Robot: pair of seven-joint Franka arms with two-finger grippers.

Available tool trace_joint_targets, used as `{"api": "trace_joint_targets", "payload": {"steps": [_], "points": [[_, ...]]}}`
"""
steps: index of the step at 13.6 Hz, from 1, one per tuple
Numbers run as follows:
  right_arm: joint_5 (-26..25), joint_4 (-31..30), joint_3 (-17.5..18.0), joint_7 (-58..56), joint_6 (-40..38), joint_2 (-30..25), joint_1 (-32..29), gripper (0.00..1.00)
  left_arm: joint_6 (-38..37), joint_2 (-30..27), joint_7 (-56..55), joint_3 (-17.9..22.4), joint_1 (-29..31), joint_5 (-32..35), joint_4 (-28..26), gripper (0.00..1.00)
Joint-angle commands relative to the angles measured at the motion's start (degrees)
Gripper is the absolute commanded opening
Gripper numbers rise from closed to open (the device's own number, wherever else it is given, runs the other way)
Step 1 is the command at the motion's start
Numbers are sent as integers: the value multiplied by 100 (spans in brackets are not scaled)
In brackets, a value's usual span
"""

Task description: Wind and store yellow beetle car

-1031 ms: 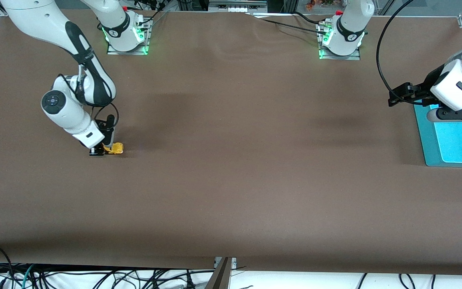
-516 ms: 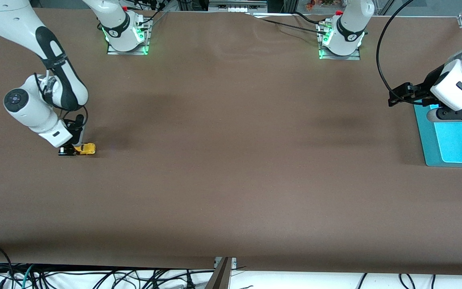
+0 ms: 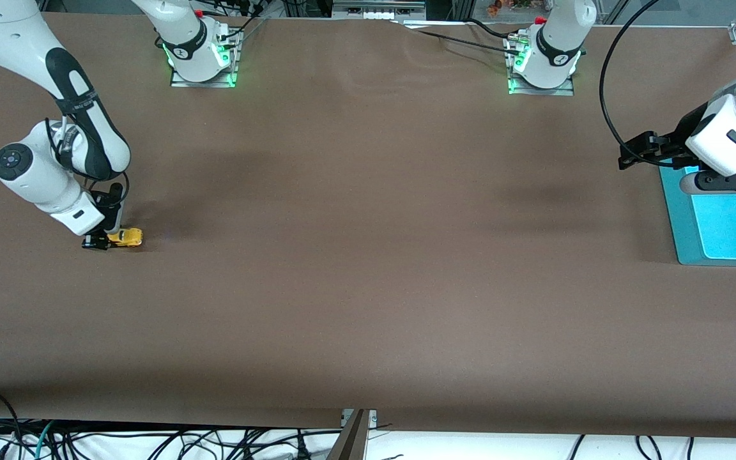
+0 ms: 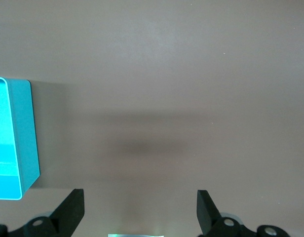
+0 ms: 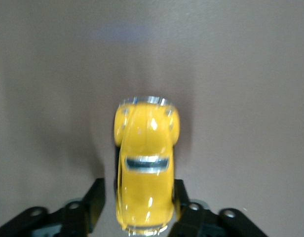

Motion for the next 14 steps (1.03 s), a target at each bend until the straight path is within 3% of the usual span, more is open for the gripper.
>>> {"api": "trace_joint_targets", "payload": {"steps": [1,9,14], "points": [[96,316,76,-136,-177,101,-88,100,-141,71,3,-23,-12,161,192,100],[123,431,120,-40,-450,-92,-70,100,-132,71,29,12,-3,152,201,100],[290,702,375,1319,-1142,-418,-70,100,-132,299,170,47,59,143,210,100]]}}
